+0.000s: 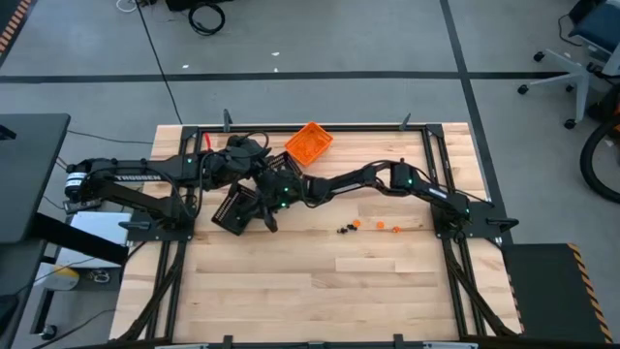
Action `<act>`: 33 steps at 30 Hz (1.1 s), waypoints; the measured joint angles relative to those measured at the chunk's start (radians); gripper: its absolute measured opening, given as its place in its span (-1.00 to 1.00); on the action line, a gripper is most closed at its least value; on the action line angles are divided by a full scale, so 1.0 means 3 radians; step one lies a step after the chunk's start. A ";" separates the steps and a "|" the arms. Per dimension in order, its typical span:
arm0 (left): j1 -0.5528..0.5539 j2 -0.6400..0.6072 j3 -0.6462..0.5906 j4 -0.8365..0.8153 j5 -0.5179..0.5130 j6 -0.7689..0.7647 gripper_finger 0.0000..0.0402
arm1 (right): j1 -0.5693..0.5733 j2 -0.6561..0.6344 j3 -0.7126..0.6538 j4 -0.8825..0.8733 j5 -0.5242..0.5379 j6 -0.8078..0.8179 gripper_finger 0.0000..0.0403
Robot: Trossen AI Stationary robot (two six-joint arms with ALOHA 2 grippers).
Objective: Sort Halloween decoration
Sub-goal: Put the orange pumpkin toy into the orange bin
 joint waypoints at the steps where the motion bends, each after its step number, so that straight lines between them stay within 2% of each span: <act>1: 0.0000 -0.0001 0.0001 0.0003 0.0007 -0.0004 -1.00 | 0.0004 -0.0042 -0.0030 -0.0036 0.0028 -0.0105 -0.69; 6: -0.0001 -0.0003 0.0001 0.0038 0.0037 -0.0004 -1.00 | 0.0038 -0.0354 -0.0352 -0.0101 0.0152 -0.0440 -0.96; 12: -0.0005 -0.0003 0.0001 0.0071 0.0044 -0.0003 -1.00 | 0.0030 -0.0636 -0.0907 -0.0137 0.0230 -0.0474 -0.89; 19: -0.0005 -0.0003 0.0001 0.0078 0.0028 -0.0004 -1.00 | 0.0036 -0.1174 -0.1730 -0.0087 0.0496 -0.0694 -0.98; 25: -0.0005 -0.0001 0.0001 0.0076 0.0020 -0.0004 -1.00 | 0.0028 -0.1673 -0.2411 -0.0093 0.0656 -0.0708 -0.96; 29: -0.0005 0.0000 0.0001 0.0076 0.0016 -0.0004 -1.00 | 0.0023 -0.2075 -0.2766 -0.0280 0.0753 -0.0718 -0.97; 33: -0.0004 0.0000 0.0001 0.0078 0.0006 -0.0004 -1.00 | 0.0024 -0.2412 -0.2915 -0.0861 0.0631 -0.1017 -0.94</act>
